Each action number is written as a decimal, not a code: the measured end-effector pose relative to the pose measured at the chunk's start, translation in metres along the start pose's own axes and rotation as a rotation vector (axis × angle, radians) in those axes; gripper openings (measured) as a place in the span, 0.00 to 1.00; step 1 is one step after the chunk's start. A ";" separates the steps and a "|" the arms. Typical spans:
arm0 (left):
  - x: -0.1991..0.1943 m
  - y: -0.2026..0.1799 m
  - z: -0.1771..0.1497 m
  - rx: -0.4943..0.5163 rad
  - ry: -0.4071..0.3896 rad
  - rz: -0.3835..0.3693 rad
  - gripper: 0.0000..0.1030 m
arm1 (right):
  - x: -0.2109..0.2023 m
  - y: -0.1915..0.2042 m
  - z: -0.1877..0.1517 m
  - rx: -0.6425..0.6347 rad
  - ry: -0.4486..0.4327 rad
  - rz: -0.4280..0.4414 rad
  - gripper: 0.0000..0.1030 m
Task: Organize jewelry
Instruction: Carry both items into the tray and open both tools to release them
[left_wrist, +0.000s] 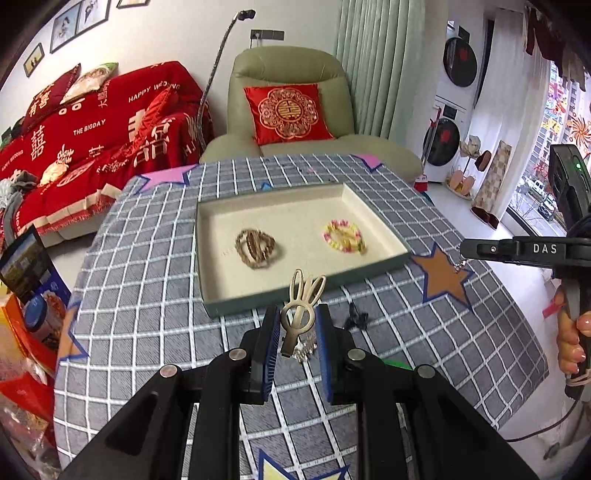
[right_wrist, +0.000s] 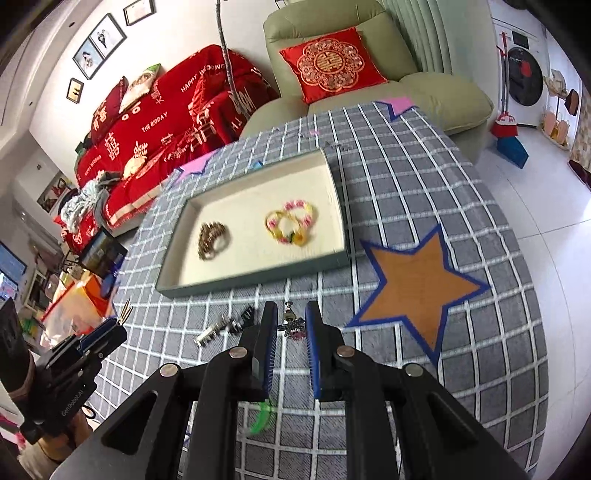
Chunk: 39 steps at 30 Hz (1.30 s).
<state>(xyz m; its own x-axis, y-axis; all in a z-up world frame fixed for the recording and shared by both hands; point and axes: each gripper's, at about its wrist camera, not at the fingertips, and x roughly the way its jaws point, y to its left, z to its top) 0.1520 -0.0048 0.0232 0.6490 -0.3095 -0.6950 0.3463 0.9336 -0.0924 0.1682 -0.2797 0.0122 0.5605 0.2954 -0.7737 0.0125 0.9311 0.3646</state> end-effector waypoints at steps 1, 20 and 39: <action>-0.001 0.000 0.003 0.001 -0.003 0.002 0.30 | 0.000 0.001 0.004 -0.001 -0.002 0.004 0.16; 0.086 0.030 0.079 -0.086 0.022 0.046 0.30 | 0.054 0.040 0.092 -0.055 -0.008 0.023 0.16; 0.201 0.014 0.084 -0.012 0.137 0.117 0.30 | 0.172 0.006 0.106 0.004 0.063 0.004 0.16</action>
<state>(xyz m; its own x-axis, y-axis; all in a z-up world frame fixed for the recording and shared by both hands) 0.3437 -0.0690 -0.0580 0.5856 -0.1720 -0.7921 0.2652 0.9641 -0.0132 0.3525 -0.2464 -0.0635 0.5071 0.3121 -0.8034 0.0140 0.9290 0.3698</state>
